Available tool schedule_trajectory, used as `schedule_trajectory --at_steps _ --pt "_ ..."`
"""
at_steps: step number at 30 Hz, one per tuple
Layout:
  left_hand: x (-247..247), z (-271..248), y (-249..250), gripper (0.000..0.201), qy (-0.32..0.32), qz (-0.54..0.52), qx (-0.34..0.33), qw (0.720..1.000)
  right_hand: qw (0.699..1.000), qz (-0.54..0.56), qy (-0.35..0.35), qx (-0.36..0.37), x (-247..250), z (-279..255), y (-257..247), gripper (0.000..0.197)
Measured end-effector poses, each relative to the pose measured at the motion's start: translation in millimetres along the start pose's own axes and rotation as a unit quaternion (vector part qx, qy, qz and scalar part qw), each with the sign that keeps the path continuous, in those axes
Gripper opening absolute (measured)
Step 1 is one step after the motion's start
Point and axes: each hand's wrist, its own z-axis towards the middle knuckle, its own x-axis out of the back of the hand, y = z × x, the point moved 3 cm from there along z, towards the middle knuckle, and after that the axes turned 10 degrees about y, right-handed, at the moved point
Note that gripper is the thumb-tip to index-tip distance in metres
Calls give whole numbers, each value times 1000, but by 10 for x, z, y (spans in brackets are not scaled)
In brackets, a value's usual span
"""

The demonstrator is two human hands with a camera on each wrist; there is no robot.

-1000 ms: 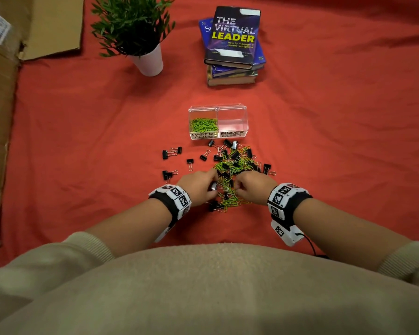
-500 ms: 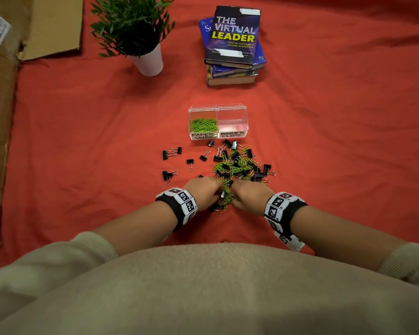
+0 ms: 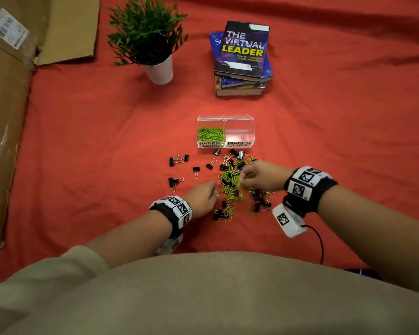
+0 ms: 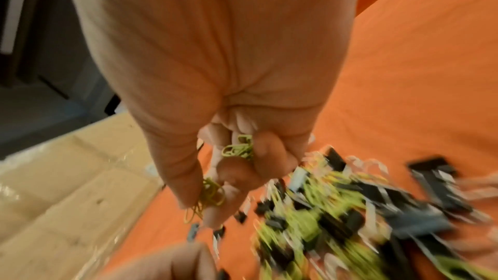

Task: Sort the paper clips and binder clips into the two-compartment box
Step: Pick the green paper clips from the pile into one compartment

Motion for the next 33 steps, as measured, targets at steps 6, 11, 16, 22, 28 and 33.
schedule_trajectory --at_steps 6,11,16,22,28,33 --pt "174 74 -144 7 12 -71 90 993 996 -8 88 26 528 453 -525 19" --pt "333 153 -235 16 20 -50 114 992 970 -193 149 15 549 1062 -886 17" --pt "551 269 -235 24 35 18 92 995 955 -271 121 0 327 1371 -959 22" --pt "945 590 -45 30 72 35 54 995 974 -158 162 -8 301 1407 -814 34" --pt "1103 1022 172 29 108 55 14 993 959 77 271 -21 519 964 -441 22" --pt "1008 1184 219 25 109 75 -15 991 967 101 223 -68 313 505 -16 17"
